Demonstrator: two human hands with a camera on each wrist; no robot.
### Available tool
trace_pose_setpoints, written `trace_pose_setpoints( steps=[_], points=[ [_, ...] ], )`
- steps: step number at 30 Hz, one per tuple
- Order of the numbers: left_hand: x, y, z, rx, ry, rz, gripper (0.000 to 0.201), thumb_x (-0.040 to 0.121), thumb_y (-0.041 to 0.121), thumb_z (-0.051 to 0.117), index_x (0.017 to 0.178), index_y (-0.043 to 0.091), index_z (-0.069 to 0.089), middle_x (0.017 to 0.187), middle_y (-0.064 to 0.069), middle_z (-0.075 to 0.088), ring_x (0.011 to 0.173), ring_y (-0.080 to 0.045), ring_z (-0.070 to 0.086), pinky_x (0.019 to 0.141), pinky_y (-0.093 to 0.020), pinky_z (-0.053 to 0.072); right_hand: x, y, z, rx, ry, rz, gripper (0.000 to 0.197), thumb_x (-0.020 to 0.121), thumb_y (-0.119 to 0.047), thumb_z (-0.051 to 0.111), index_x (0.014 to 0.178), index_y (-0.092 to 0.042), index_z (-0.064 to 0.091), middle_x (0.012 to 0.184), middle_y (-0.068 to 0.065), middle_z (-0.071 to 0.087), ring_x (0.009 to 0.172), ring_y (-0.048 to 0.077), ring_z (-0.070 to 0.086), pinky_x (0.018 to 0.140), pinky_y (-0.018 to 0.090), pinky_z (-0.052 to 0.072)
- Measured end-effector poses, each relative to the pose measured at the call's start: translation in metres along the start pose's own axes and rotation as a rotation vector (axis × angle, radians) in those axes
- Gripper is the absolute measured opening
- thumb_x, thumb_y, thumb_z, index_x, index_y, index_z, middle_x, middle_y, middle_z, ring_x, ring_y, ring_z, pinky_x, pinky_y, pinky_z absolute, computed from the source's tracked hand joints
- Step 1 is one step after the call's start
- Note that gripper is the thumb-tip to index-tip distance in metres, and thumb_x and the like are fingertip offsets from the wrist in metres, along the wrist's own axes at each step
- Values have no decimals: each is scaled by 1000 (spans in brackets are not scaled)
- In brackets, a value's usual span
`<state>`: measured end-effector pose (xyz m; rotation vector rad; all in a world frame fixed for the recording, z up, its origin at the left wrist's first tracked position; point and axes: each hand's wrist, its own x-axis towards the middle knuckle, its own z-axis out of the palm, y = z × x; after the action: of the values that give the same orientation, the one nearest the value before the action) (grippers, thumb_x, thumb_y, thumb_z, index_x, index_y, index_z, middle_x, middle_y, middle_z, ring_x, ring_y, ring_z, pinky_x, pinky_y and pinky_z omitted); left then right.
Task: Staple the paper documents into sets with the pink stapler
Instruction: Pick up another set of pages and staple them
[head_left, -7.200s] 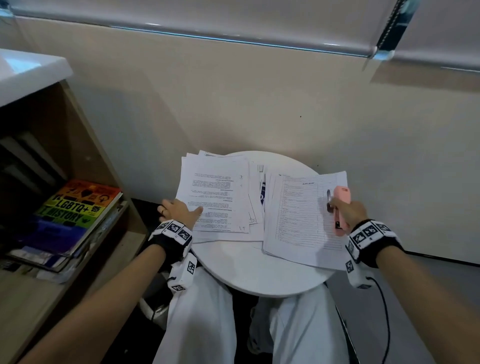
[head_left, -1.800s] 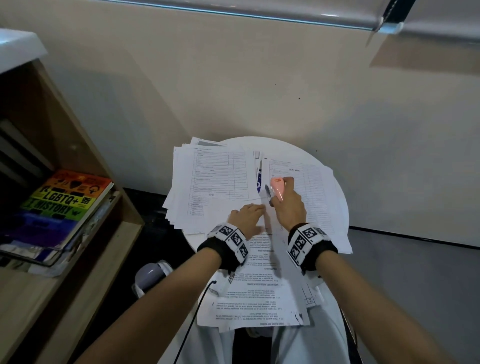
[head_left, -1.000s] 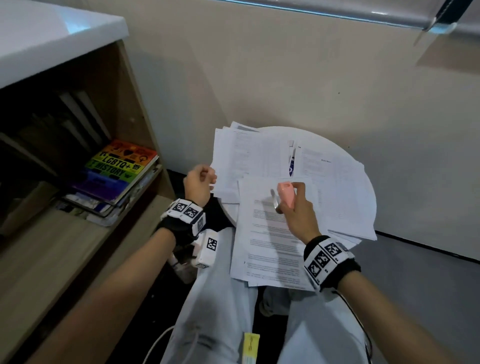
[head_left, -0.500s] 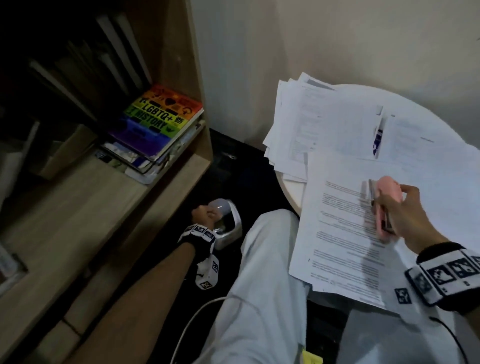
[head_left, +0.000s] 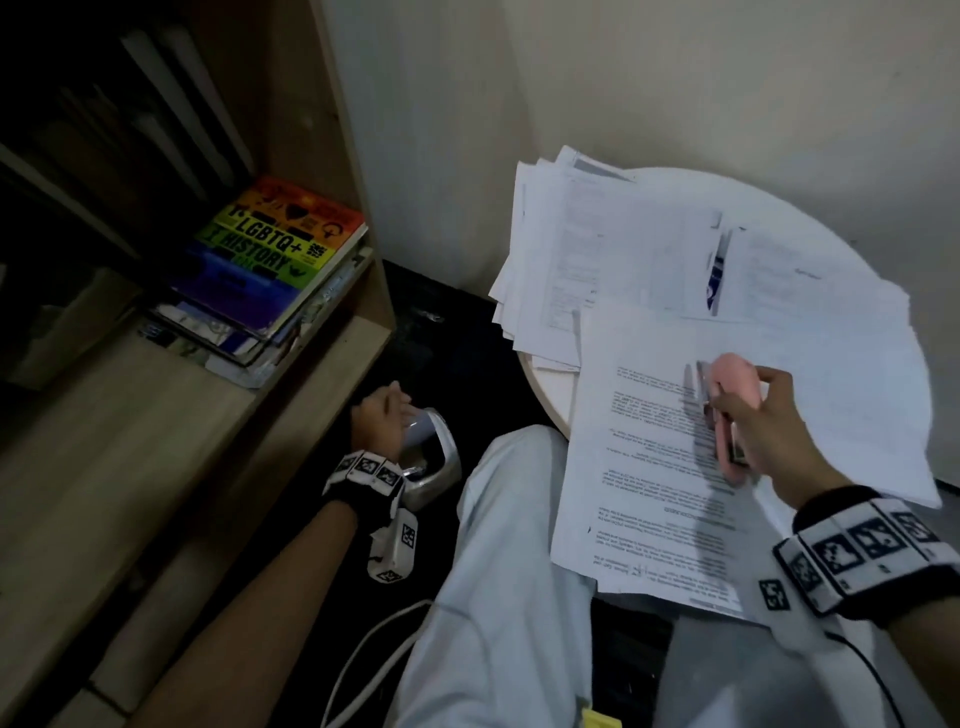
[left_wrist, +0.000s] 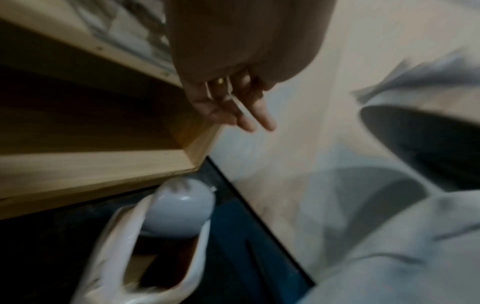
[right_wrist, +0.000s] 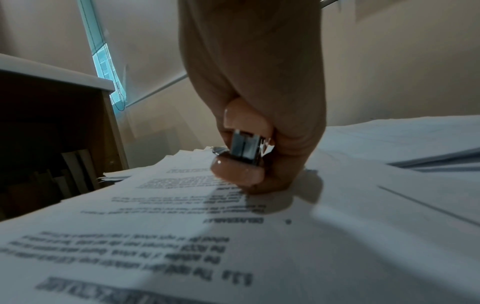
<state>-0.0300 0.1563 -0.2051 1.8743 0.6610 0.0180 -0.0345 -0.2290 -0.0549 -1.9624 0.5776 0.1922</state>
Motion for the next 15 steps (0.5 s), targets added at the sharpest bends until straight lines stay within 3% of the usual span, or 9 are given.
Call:
trace_pose_setpoints(
  steps=[2, 4, 6, 8, 10, 13, 15],
  points=[
    [-28, 41, -3, -10, 69, 152, 38, 98, 34, 42, 68, 15, 56, 55, -4, 59, 56, -28, 60, 67, -36, 52, -3, -2, 1, -7, 14, -12, 44, 95, -17, 54, 131, -16, 30, 118, 13, 51, 90, 25, 51, 56, 30, 37],
    [-61, 81, -3, 35, 83, 361, 33, 96, 28, 49, 70, 9, 55, 55, -1, 55, 53, -17, 54, 60, -30, 46, -5, -3, 1, -4, 15, -12, 47, 94, -18, 55, 134, -12, 31, 117, 11, 51, 94, 25, 51, 57, 29, 38],
    [-91, 114, 4, 73, -3, 525, 26, 94, 22, 55, 72, 9, 55, 57, -1, 53, 51, -10, 47, 54, -23, 41, -8, -2, 0, 3, 16, 2, 46, 94, -19, 55, 134, -9, 33, 116, 10, 50, 96, 25, 51, 61, 31, 39],
    [-110, 136, 18, 112, -142, 599, 16, 90, 16, 59, 76, 8, 59, 64, -1, 55, 54, -6, 45, 54, -16, 40, -9, -1, 1, 11, 14, 4, 46, 93, -20, 55, 132, -7, 35, 116, 12, 52, 97, 26, 52, 70, 32, 40],
    [-120, 152, 35, 140, -253, 601, 4, 87, 9, 61, 88, 7, 65, 76, -2, 58, 61, -5, 48, 64, -16, 43, -11, -1, 0, 27, 2, -3, 46, 93, -22, 56, 131, -7, 37, 118, 14, 53, 97, 26, 53, 75, 33, 40],
    [-130, 166, 61, 281, -418, 428, 27, 87, 10, 61, 111, -2, 60, 102, -8, 54, 92, -20, 57, 85, -29, 47, -16, -3, -1, 35, -6, -9, 45, 94, -22, 54, 132, -7, 37, 120, 15, 52, 96, 26, 52, 75, 32, 40],
    [-139, 170, 73, 382, -471, 341, 34, 87, 12, 60, 117, -4, 55, 116, -10, 53, 112, -28, 53, 97, -35, 45, -19, -4, -3, 43, -10, -14, 46, 94, -21, 54, 134, -7, 36, 119, 13, 51, 96, 25, 50, 69, 30, 39]
  ],
)
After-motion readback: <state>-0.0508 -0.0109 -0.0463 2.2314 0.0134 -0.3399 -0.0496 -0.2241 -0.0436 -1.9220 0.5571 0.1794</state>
